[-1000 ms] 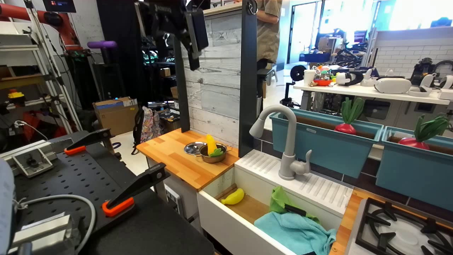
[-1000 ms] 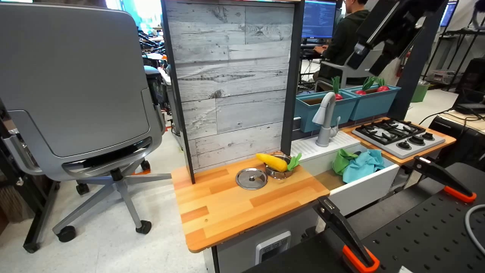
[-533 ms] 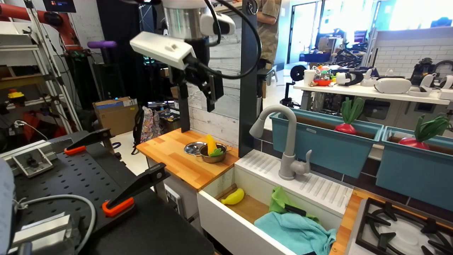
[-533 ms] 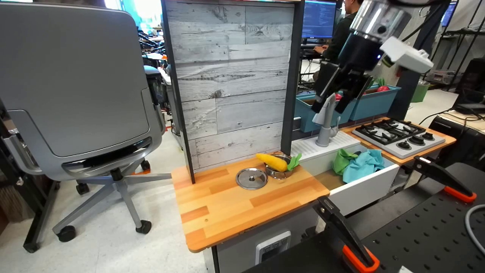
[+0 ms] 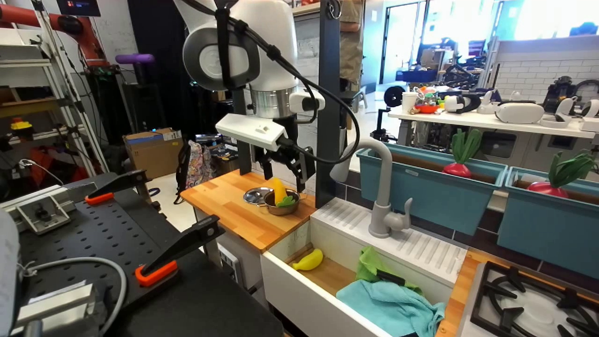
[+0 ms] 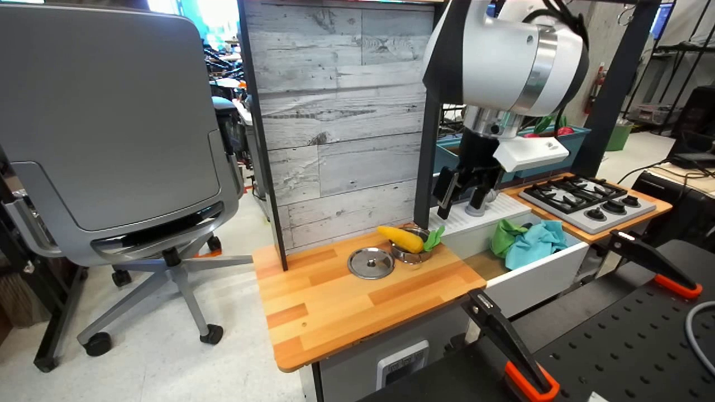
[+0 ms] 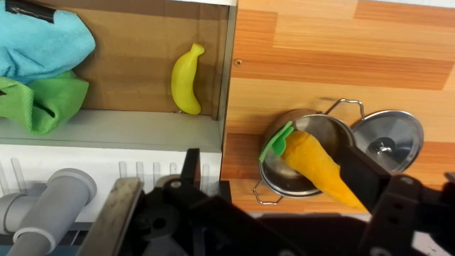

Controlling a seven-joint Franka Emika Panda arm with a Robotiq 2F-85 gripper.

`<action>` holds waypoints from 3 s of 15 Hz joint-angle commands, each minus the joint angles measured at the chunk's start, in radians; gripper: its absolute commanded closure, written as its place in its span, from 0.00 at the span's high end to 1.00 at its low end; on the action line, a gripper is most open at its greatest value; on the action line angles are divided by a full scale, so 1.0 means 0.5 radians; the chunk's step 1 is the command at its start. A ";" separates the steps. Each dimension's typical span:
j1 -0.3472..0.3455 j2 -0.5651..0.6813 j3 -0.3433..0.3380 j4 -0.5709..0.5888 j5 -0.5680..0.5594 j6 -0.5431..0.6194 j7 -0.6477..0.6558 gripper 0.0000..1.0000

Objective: Remove the carrot plush toy from the silver pot

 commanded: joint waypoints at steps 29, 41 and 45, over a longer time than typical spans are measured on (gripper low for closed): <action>-0.262 0.298 0.391 0.205 -1.580 0.356 0.795 1.00; -0.366 0.457 0.464 0.390 -1.578 0.320 0.772 1.00; -0.390 0.473 0.470 0.424 -1.578 0.284 0.769 0.71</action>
